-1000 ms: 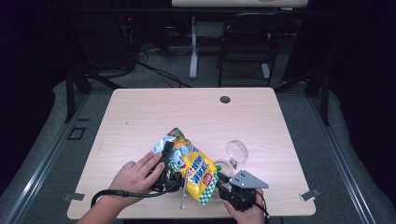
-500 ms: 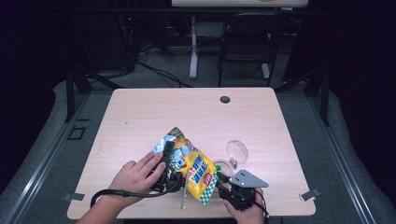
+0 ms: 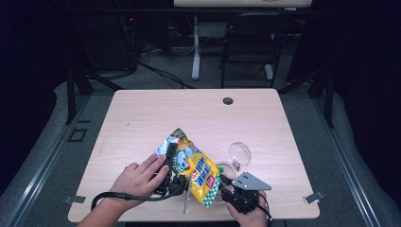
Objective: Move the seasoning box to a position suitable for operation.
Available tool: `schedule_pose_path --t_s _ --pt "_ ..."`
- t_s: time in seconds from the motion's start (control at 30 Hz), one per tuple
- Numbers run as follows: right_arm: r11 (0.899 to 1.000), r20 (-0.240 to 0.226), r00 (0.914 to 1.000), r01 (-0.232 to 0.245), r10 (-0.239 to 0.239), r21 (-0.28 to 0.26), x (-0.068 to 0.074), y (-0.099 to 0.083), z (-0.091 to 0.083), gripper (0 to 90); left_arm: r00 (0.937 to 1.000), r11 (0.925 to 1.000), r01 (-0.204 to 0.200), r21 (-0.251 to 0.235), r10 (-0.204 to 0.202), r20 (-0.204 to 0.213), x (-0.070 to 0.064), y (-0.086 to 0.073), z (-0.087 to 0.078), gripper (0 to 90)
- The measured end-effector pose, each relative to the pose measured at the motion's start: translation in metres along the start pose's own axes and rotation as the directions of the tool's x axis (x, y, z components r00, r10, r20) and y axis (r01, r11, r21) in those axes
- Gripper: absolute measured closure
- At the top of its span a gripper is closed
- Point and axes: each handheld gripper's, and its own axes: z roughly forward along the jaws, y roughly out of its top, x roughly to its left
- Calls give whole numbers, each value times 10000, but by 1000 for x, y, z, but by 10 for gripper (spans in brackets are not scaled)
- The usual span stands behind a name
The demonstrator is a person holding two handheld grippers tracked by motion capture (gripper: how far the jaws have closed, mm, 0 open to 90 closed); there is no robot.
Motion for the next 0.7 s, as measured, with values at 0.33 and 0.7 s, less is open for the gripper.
schedule_pose_path --t_s 0.33,0.7 --pt "10000 -28 10000 -41 41 16 0 0 -1 717 9999 9999 -165 19 165 43 3 1 -1 623" --pt "10000 -48 10000 -55 55 41 0 0 -1 717 9996 9996 -274 -39 273 -29 5 2 -2 625"
